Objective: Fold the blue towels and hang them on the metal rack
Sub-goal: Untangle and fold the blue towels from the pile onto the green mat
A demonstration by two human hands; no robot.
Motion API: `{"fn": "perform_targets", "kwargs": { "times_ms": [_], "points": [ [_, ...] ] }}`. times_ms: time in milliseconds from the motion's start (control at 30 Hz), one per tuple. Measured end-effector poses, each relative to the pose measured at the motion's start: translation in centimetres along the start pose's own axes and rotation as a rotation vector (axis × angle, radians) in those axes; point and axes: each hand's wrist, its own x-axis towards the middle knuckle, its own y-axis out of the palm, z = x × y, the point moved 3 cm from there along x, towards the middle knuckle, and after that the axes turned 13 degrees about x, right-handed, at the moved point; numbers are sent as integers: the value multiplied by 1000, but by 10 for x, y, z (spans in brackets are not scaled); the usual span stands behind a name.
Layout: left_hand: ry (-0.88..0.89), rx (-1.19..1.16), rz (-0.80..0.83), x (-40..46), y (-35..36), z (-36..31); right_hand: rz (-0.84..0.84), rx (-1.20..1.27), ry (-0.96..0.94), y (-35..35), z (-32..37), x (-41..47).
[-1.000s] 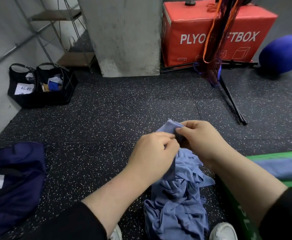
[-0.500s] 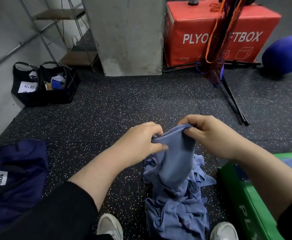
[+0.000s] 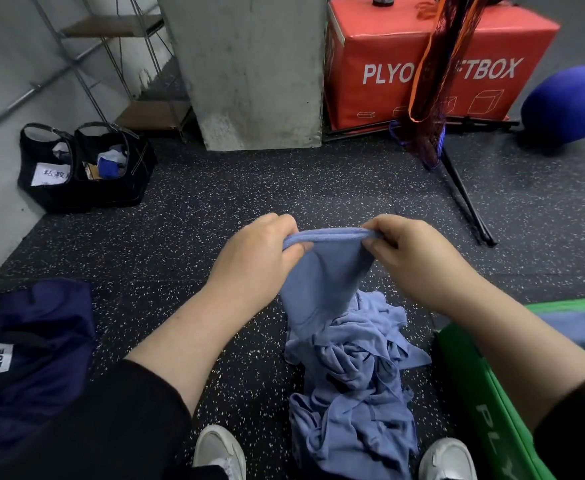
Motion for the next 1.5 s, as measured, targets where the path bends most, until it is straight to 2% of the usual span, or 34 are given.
{"fn": "perform_targets", "kwargs": {
  "times_ms": [100,200,367,500,633,867,1000,1100,1200,1300,1433,1500],
  "points": [
    [16,5,-22,0,-5,0,-30,49,-19,-4,2,2],
    [18,61,34,1,-4,0,-28,32,1,-2,-3,2],
    [56,-2,-83,3,-10,1,-109,62,-20,-5,2,1],
    [3,41,19,5,-4,7,-52,-24,15,1,-1,0],
    [-30,-81,-2,5,-8,8,-82,45,64,-4,1,2],
    [-21,-88,167,4,0,-6,-22,59,37,10,11,-4],
    [-133,-66,138,5,12,-8,-37,13,35,12,14,-4],
    [-299,-302,137,5,18,-8,-25,-39,7,16,18,-7],
    [-414,-474,68,2,20,-8,15,-73,-12,25,26,-13],
    [-380,-448,-64,1,19,-11,35,-88,-44,34,33,-19],
    [-270,-393,-139,-6,16,-24,43,-107,-60,39,36,-21],
    [-235,-385,-162,-8,12,-29,29,16,-11,35,32,-19]
  ]
}}
